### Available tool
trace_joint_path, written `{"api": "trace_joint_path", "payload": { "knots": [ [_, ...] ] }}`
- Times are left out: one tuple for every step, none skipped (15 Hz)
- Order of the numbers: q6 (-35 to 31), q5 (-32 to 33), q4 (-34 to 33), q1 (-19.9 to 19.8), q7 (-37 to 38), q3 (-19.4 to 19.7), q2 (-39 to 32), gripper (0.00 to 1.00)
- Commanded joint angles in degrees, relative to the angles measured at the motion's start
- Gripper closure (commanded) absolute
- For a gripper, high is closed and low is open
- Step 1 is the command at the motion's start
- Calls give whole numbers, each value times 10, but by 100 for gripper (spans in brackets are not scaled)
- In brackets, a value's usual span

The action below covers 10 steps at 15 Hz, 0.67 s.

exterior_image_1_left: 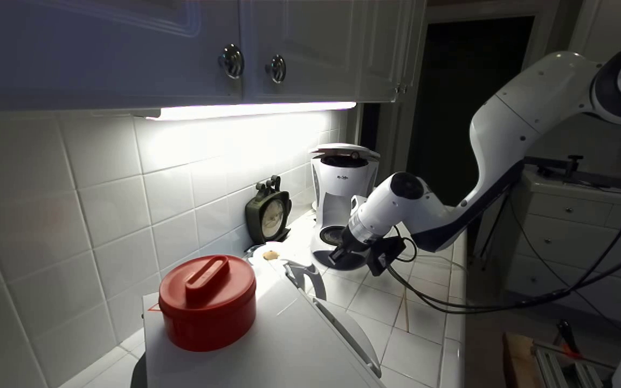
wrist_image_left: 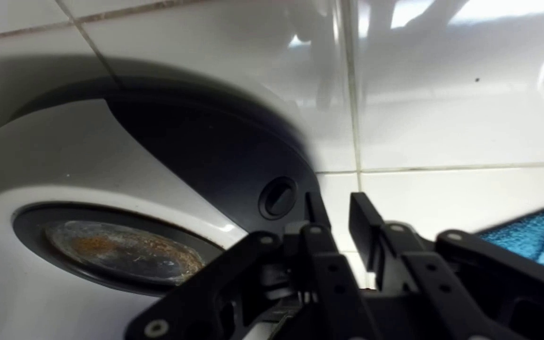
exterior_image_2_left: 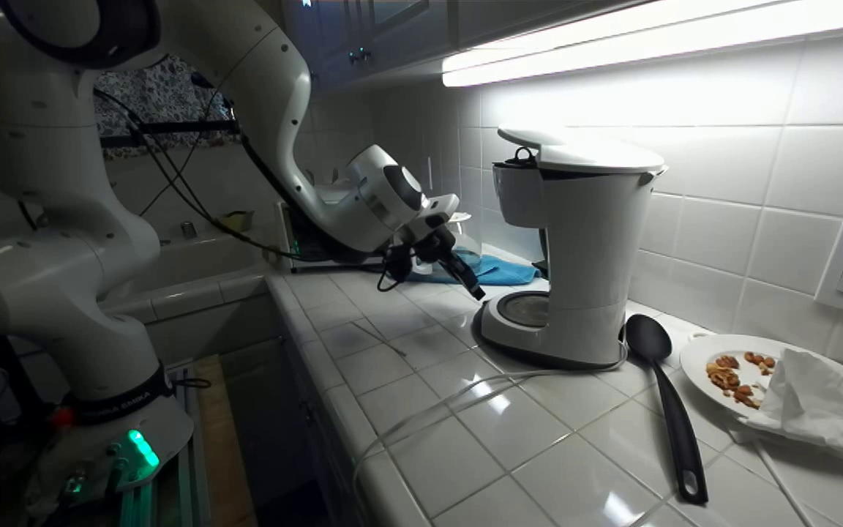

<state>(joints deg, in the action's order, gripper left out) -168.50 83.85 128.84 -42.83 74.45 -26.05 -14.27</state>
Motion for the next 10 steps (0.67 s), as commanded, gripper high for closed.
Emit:
{"api": "trace_joint_path", "payload": {
  "knots": [
    [5, -9, 0, -1, -6, 0, -5, 47],
    [5, -5, -1, -1, -3, 1, -6, 39],
    [5, -4, -2, -1, -2, 1, -8, 33],
    [6, -3, -3, 0, -1, 1, -10, 27],
    [7, -3, -3, 1, -1, 1, -12, 19],
    [7, -3, -3, 1, -2, 1, -13, 12],
    [8, -4, -4, 0, -3, 2, -15, 5],
    [8, -4, -4, 0, -2, 2, -16, 1],
    [7, -5, -3, -1, -2, 2, -17, 0],
    [3, -7, -2, -2, -2, 1, -17, 0]
  ]
}}
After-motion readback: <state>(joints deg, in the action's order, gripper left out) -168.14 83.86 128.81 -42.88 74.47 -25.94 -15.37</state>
